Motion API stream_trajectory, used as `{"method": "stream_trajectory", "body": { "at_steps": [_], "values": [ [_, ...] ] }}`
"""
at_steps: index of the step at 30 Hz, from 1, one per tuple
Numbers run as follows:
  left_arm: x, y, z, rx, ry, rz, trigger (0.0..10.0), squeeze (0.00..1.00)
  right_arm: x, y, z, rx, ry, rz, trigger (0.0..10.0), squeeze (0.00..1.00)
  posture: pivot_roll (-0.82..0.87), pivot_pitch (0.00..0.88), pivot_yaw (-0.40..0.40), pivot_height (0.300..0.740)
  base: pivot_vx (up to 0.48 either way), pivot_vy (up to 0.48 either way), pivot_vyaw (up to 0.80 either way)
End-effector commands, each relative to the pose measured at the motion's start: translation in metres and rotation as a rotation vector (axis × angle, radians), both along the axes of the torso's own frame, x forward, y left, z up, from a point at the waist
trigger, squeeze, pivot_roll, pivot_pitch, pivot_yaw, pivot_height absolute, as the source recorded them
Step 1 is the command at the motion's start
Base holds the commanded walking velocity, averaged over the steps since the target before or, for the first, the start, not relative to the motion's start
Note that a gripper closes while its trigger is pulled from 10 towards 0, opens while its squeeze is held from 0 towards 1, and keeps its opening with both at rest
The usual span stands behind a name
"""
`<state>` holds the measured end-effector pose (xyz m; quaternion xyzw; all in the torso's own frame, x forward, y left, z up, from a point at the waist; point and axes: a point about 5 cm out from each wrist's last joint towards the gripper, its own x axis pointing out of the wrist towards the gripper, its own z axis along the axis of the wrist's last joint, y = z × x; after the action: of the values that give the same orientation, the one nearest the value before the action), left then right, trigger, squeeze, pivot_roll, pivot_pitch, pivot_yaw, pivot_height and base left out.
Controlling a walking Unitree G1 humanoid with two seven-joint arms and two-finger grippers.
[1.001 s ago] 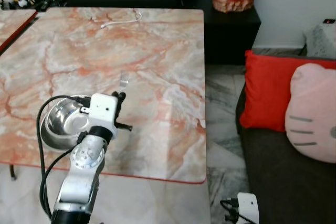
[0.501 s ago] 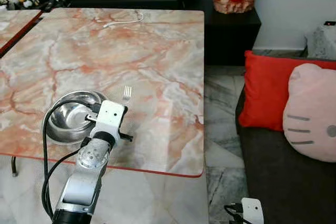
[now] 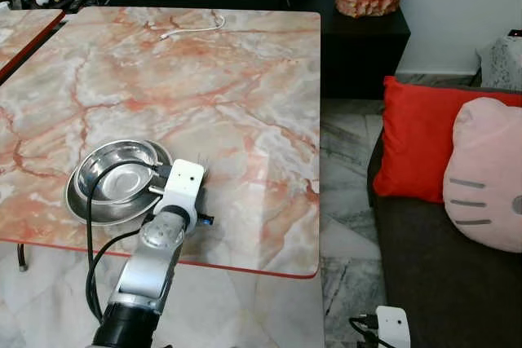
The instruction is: Setting the table
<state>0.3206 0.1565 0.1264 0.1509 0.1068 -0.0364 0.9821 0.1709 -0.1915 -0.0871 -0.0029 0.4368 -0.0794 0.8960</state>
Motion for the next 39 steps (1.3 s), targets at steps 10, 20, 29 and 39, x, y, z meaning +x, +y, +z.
{"method": "stream_trajectory", "body": {
  "at_steps": [10,20,29,39],
  "values": [
    [0.0031,0.0095,-0.0070,0.082,0.051,0.052,10.0,0.00,-0.0057,0.0015,-0.0030,0.010,0.023,-0.009,10.0,0.00,-0.05,0.144,0.031,0.740,0.000,0.000,0.00],
    [0.0018,0.0066,-0.0099,0.064,0.064,0.041,10.0,0.35,-0.0061,0.0019,-0.0033,0.009,0.026,-0.009,10.0,0.00,-0.05,0.145,0.031,0.740,0.000,0.000,0.00],
    [0.0021,0.0058,-0.0091,0.053,0.062,0.038,10.0,0.43,-0.0062,0.0019,-0.0033,0.009,0.026,-0.007,10.0,0.00,-0.05,0.145,0.029,0.740,0.000,0.000,0.00],
    [0.0022,0.0058,-0.0086,0.048,0.060,0.037,10.0,0.40,-0.0063,0.0019,-0.0033,0.008,0.028,-0.005,10.0,0.00,-0.04,0.144,0.028,0.740,0.000,0.000,0.00]
  ]
}}
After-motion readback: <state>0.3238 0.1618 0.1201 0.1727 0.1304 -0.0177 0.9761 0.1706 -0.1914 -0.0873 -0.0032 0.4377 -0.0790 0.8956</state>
